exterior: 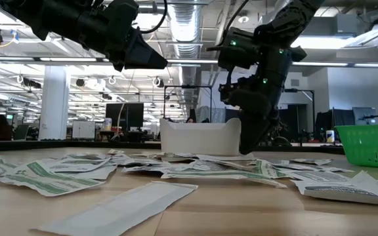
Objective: Pick & Place First Aid Supplies
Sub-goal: Put the bandage pack into the green bin
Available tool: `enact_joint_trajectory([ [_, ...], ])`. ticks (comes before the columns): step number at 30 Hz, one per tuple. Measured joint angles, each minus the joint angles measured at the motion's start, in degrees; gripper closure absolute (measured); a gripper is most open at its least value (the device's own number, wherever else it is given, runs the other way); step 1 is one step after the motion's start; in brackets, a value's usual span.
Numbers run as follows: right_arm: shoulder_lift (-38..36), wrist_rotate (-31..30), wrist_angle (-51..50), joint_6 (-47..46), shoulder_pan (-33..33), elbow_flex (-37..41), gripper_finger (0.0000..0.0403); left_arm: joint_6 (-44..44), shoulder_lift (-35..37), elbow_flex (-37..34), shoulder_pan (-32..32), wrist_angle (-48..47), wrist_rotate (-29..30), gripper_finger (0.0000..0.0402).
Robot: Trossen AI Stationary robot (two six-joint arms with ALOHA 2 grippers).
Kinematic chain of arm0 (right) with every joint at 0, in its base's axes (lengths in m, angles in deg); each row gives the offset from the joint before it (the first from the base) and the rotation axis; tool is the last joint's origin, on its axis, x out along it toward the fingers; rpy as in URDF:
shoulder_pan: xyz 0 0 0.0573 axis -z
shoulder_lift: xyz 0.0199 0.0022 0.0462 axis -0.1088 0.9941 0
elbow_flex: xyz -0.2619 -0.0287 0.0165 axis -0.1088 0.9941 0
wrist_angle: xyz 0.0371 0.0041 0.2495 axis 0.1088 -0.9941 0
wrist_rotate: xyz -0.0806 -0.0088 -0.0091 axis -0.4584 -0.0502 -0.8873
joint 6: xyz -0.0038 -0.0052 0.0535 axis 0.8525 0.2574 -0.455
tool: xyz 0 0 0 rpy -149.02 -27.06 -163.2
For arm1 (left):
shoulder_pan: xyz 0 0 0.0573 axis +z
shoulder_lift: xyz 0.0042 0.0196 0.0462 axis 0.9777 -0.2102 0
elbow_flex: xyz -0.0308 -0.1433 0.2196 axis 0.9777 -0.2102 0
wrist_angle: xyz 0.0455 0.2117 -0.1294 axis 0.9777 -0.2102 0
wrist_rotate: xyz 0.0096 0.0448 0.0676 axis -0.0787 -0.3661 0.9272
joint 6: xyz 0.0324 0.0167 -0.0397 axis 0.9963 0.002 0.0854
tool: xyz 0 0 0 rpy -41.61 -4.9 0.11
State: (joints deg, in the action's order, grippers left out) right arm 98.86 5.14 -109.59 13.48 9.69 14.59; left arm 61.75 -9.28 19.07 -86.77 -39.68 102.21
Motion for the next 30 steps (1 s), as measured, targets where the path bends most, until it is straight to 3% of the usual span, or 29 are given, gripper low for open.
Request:
enact_joint_trajectory([
  [13,1.8,-0.2,-1.8,-0.2,0.0,-0.1,0.0316,0.0,0.0,0.0,0.0,0.1,0.0,0.0316],
  [19,2.5,-0.8,-2.0,0.0,0.0,-0.2,0.039,0.0,0.0,0.0,0.0,0.1,0.0,0.0316],
  [25,-0.8,0.0,-3.3,0.3,-0.2,0.1,0.0398,0.0,0.0,0.0,0.0,0.1,0.0,0.0316],
  [30,-8.0,-0.1,-8.2,0.3,-1.9,0.1,0.0401,0.0,0.0,0.0,0.0,0.1,0.0,0.0316],
])
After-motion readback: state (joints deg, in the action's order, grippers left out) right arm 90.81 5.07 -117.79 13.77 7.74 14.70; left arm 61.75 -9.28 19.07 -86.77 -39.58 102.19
